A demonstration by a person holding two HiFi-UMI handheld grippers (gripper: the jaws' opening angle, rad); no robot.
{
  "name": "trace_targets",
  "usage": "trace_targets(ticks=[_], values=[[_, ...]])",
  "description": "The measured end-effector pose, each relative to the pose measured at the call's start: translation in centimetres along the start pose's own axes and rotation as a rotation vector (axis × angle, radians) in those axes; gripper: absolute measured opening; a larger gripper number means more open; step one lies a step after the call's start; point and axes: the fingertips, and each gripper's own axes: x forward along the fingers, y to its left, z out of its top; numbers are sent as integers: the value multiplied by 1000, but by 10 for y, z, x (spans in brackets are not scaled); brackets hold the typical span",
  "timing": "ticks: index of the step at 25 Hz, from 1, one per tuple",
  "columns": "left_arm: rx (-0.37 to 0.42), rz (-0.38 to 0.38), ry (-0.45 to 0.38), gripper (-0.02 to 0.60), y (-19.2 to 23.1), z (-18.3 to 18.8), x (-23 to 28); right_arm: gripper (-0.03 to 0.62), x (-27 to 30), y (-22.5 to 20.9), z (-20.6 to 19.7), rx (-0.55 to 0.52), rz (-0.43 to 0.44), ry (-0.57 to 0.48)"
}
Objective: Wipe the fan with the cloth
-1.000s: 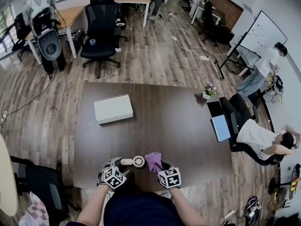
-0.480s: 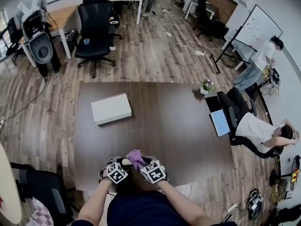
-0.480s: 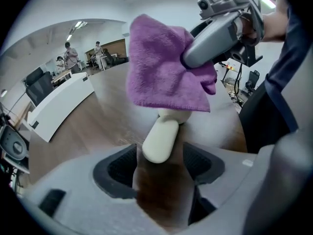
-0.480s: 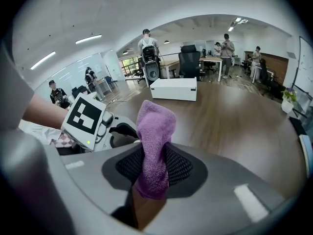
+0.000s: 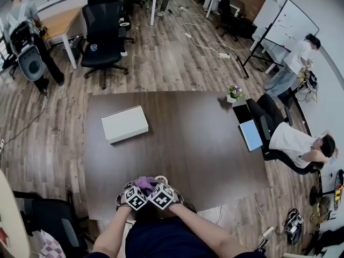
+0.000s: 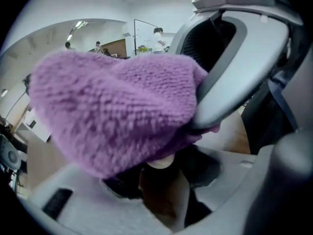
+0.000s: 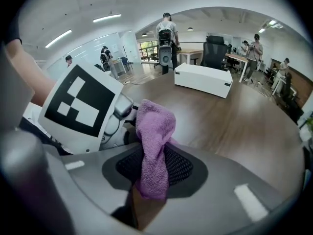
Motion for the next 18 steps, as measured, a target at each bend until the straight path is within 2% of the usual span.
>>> trace_targets(ticks=[4,13,18], values=[[-19,6,-1,212,-1,-1,1,129,-9,-20,-17,71,-44,1],[-45,8,7,210,-2,-1,3,129,-41,-81,-65,326,-206,-46],[-54,10,10,209,-2,-1,3,127,-57,-102,-83,406,-287,-23]])
